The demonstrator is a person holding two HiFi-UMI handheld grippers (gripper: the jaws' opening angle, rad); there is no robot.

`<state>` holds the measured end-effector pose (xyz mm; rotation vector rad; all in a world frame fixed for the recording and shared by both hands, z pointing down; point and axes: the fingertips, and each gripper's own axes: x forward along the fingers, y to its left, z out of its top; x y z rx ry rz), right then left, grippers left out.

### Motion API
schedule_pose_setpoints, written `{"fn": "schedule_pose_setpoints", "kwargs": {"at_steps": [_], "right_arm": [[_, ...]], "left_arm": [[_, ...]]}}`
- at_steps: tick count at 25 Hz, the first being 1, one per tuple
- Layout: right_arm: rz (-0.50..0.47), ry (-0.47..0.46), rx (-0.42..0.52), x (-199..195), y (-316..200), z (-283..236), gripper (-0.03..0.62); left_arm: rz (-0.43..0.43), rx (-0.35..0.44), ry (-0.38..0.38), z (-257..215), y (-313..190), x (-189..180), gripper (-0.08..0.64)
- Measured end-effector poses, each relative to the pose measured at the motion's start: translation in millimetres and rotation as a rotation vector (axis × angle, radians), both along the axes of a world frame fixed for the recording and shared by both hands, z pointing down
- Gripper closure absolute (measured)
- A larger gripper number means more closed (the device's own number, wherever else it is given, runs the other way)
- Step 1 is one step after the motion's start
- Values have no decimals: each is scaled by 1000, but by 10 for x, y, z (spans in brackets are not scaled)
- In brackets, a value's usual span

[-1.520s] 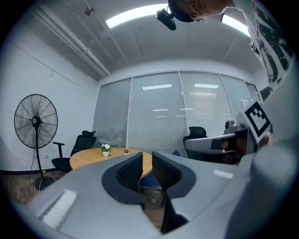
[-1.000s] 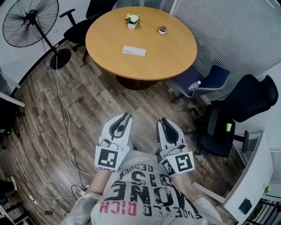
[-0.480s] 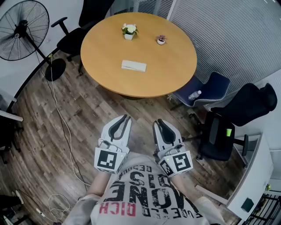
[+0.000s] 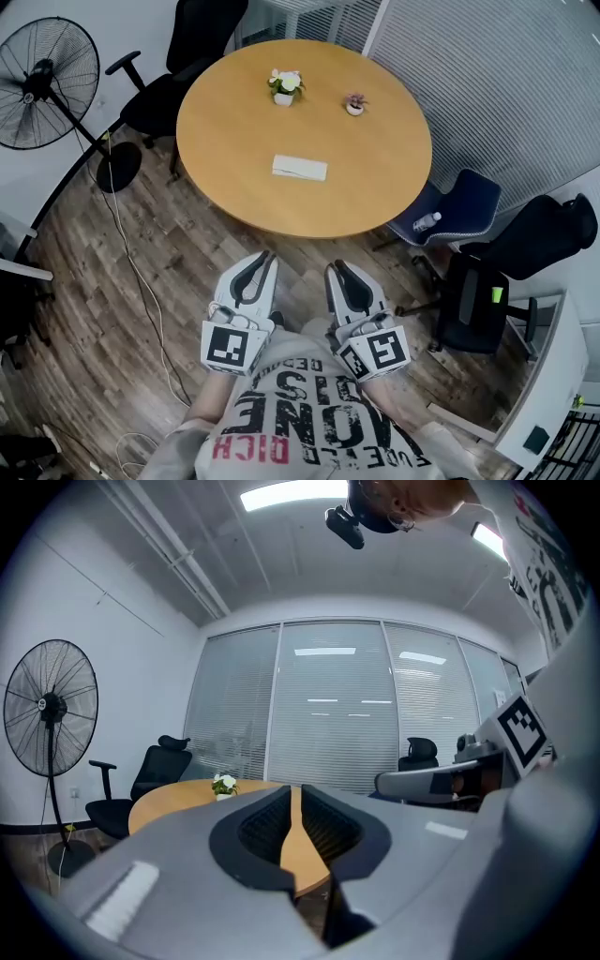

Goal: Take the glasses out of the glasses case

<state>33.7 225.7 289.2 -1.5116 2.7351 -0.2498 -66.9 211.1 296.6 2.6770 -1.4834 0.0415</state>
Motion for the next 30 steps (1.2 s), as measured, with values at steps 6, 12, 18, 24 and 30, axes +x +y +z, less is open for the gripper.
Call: {"fn": "schedule_pose_setpoints", "kwargs": {"at_steps": [6, 12, 18, 24, 30], "right_arm": [[7, 1, -13, -52, -175, 42, 574], [9, -11, -29, 20, -334, 97, 574], [-22, -14, -37, 119, -715, 122, 574], [-50, -9, -28, 326, -1215, 105, 574], [-75, -7, -22, 525, -1624, 97, 574]], "left_arm": [[-19, -50, 27, 59, -170, -87, 517], [-13, -48, 16, 115, -310, -16, 517], [-38, -23, 12, 129, -667, 85, 517], [-62, -15, 16, 104, -1123, 279, 517], [-106, -12, 28, 60, -1508, 435, 517]]}}
